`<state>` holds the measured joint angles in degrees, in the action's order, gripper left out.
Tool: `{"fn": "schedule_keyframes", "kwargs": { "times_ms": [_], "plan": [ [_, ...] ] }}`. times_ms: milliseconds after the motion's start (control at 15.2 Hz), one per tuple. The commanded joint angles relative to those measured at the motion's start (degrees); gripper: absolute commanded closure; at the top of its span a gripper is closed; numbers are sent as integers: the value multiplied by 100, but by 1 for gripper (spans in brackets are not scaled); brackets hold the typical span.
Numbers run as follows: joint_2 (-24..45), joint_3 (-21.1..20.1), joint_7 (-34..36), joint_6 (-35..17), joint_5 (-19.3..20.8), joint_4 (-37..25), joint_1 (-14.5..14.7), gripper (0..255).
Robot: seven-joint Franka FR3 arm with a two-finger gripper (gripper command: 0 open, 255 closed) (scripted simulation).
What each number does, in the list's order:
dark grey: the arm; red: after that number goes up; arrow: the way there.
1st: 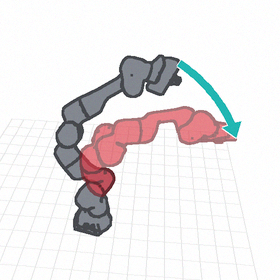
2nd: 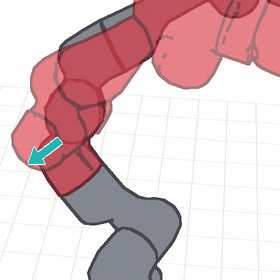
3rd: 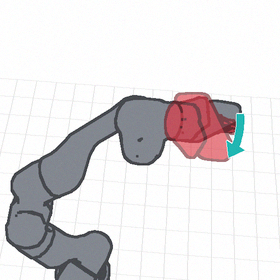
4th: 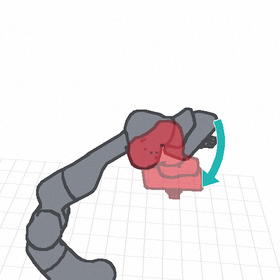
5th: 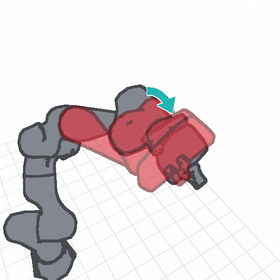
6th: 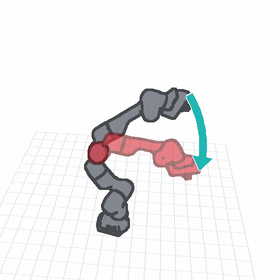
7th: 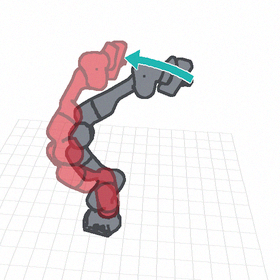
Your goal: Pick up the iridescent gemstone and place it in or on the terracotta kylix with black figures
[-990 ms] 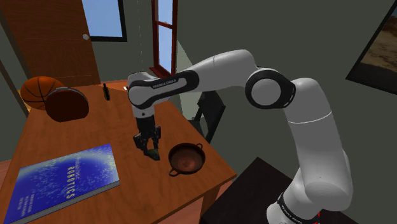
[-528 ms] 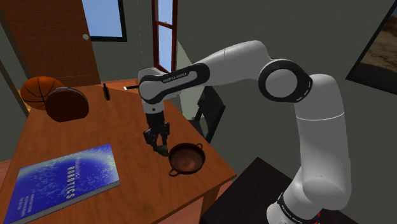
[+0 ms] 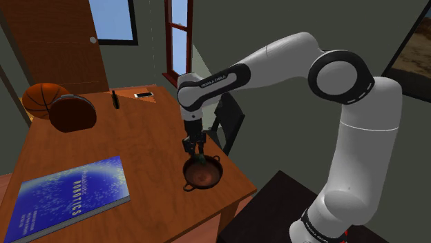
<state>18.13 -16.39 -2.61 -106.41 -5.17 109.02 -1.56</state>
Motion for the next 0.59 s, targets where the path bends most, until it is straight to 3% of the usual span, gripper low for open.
{"fn": "schedule_keyframes", "kwargs": {
  "times_ms": [0,528],
  "plan": [
    [-153,44,-163,-162,-15,329,-100,255],
    [214,77,-171,-682,63,492,-62,255]
  ]
}}
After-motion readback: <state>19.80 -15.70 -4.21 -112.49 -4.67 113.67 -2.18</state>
